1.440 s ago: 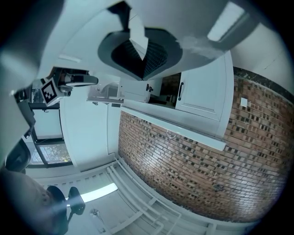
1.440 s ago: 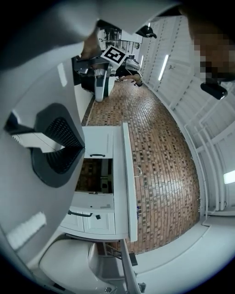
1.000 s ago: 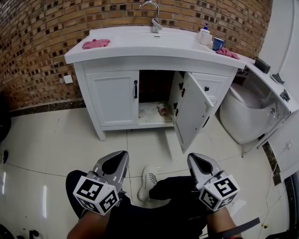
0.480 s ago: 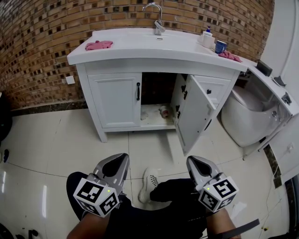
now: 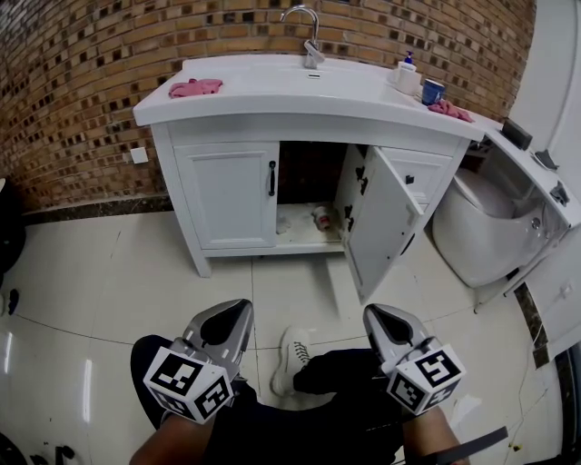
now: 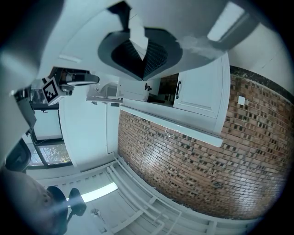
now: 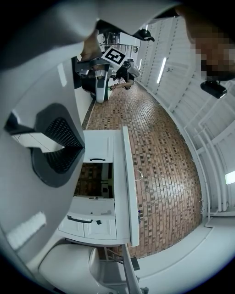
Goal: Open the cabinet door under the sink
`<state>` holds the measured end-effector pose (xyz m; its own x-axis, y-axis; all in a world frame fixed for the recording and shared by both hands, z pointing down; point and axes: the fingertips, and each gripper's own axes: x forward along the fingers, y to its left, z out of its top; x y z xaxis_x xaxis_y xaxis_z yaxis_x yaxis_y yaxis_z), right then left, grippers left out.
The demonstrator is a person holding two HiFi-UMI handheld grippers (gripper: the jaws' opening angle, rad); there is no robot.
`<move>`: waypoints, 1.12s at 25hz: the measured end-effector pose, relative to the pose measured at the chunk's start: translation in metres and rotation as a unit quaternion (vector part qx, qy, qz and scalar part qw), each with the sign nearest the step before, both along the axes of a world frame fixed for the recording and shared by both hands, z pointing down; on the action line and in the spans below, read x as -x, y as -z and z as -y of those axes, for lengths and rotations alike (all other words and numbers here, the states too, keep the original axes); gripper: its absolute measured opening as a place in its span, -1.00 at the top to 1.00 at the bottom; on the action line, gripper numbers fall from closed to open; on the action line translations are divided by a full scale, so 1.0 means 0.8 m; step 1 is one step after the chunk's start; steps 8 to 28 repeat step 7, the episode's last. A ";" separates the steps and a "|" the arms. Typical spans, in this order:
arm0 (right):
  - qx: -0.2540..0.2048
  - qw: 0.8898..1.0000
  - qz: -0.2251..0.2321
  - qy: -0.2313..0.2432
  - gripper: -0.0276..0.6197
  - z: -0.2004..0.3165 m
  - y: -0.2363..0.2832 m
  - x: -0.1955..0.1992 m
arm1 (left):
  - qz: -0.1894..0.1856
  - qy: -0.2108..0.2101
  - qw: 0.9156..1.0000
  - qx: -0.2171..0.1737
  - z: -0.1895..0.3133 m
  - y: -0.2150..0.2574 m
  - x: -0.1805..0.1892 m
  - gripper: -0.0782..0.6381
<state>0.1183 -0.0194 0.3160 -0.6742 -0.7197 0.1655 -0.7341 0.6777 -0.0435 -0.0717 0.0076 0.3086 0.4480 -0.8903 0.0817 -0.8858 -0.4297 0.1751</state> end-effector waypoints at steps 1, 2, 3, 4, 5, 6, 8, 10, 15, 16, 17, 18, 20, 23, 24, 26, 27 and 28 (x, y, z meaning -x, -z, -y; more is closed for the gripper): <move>0.000 1.000 -0.001 0.000 0.90 0.000 -0.001 0.000 | 0.000 0.000 1.000 0.000 0.000 0.000 0.000 0.77; 0.001 1.000 -0.001 0.000 0.90 0.000 -0.002 0.000 | 0.000 0.000 1.000 0.000 0.000 0.000 0.001 0.77; 0.002 1.000 -0.002 -0.001 0.90 0.000 -0.003 -0.001 | 0.001 -0.001 1.000 -0.001 0.000 -0.001 0.001 0.77; 0.003 1.000 -0.002 -0.002 0.90 0.001 -0.004 -0.001 | 0.001 -0.002 1.000 -0.001 0.001 -0.002 0.001 0.77; 0.004 1.000 -0.002 -0.002 0.90 0.001 -0.005 -0.002 | 0.001 -0.002 1.000 -0.001 0.001 -0.002 0.001 0.77; 0.004 1.000 -0.002 -0.003 0.90 0.002 -0.005 -0.002 | 0.002 -0.003 1.000 -0.002 0.002 -0.002 0.001 0.77; 0.004 1.000 -0.002 -0.003 0.90 0.002 -0.006 -0.002 | 0.002 -0.003 1.000 -0.002 0.002 -0.003 0.001 0.77; 0.004 1.000 -0.002 -0.003 0.90 0.002 -0.006 -0.002 | 0.002 -0.003 1.000 -0.002 0.002 -0.003 0.001 0.77; 0.004 1.000 -0.002 -0.003 0.90 0.002 -0.006 -0.002 | 0.002 -0.003 1.000 -0.002 0.002 -0.003 0.001 0.77; 0.004 1.000 -0.002 -0.003 0.90 0.002 -0.006 -0.002 | 0.002 -0.003 1.000 -0.002 0.002 -0.003 0.001 0.77; 0.004 1.000 -0.002 -0.003 0.90 0.002 -0.006 -0.002 | 0.002 -0.003 1.000 -0.002 0.002 -0.003 0.001 0.77; 0.004 1.000 -0.002 -0.003 0.90 0.002 -0.006 -0.002 | 0.002 -0.003 1.000 -0.002 0.002 -0.003 0.001 0.77; 0.004 1.000 -0.002 -0.003 0.90 0.002 -0.006 -0.002 | 0.002 -0.003 1.000 -0.002 0.002 -0.003 0.001 0.77; 0.004 1.000 -0.002 -0.003 0.90 0.002 -0.006 -0.002 | 0.002 -0.003 1.000 -0.002 0.002 -0.003 0.001 0.77; 0.004 1.000 -0.002 -0.003 0.90 0.002 -0.006 -0.002 | 0.002 -0.003 1.000 -0.002 0.002 -0.003 0.001 0.77; 0.004 1.000 -0.002 -0.003 0.90 0.002 -0.006 -0.002 | 0.002 -0.003 1.000 -0.002 0.002 -0.003 0.001 0.77; 0.004 1.000 -0.002 -0.003 0.90 0.002 -0.006 -0.002 | 0.002 -0.003 1.000 -0.002 0.002 -0.003 0.001 0.77; 0.004 1.000 -0.002 -0.003 0.90 0.002 -0.006 -0.002 | 0.002 -0.003 1.000 -0.002 0.002 -0.003 0.001 0.77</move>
